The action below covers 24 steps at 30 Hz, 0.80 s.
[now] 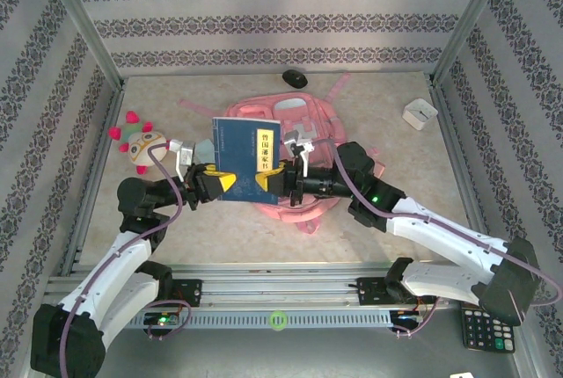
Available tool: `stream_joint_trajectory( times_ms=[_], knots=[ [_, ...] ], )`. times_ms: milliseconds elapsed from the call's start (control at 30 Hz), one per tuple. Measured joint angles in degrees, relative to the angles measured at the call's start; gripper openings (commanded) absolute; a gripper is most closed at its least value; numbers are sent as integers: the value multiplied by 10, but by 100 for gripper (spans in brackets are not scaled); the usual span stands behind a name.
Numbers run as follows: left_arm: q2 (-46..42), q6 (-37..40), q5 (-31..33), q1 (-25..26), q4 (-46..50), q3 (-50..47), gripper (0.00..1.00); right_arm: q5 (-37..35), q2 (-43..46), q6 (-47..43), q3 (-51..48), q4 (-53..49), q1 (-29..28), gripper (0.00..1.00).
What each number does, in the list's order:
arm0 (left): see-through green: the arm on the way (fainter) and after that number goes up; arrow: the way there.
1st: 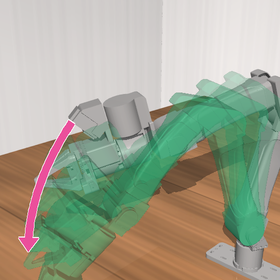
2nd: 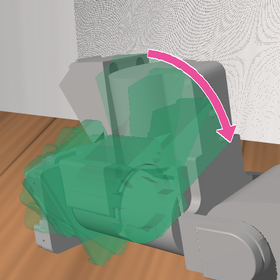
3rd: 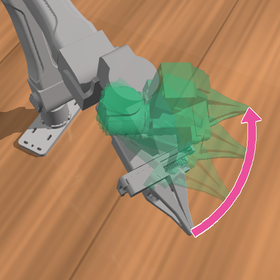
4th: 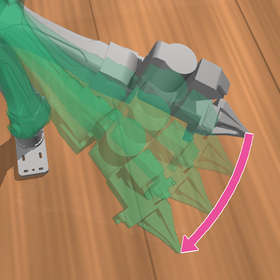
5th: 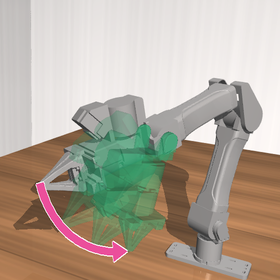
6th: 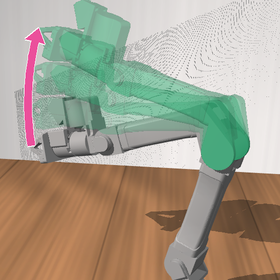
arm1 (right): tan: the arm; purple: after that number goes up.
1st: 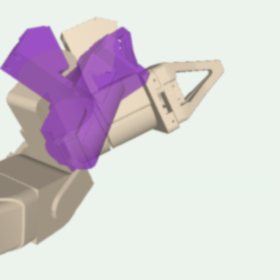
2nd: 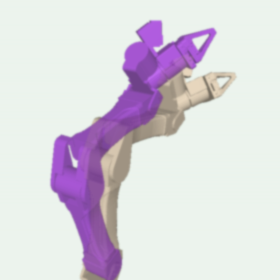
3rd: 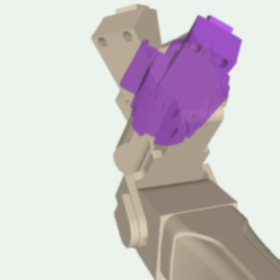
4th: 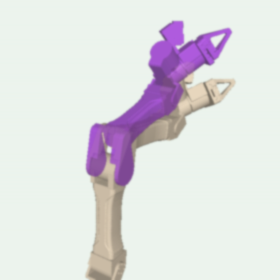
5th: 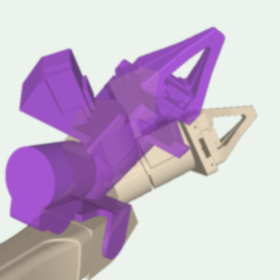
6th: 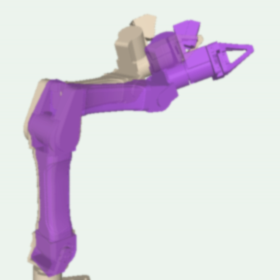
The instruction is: Pack books, pencil case, and school supplies into a backpack
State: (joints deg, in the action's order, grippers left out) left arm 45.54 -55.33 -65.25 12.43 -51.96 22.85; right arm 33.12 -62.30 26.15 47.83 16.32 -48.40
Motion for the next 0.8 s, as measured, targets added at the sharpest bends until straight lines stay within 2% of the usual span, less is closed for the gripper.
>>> stream_joint_trajectory(
  times_ms=[67,133,233,333,533,800],
  knots=[
    [-14,26,15,0,23,0,54,-13,30,-23,-23,-10,5,0],
    [-53,86,38,0,89,1,60,-36,88,-68,-60,-38,7,0],
    [-117,212,76,7,244,26,62,-69,170,-167,-87,-125,7,0],
    [-146,315,105,13,344,63,62,-107,205,-269,-85,-215,7,0],
    [-136,499,133,48,527,129,62,-198,172,-422,-63,-382,5,0],
    [-88,719,195,146,732,209,67,-243,117,-524,-32,-447,-41,0]
  ],
)
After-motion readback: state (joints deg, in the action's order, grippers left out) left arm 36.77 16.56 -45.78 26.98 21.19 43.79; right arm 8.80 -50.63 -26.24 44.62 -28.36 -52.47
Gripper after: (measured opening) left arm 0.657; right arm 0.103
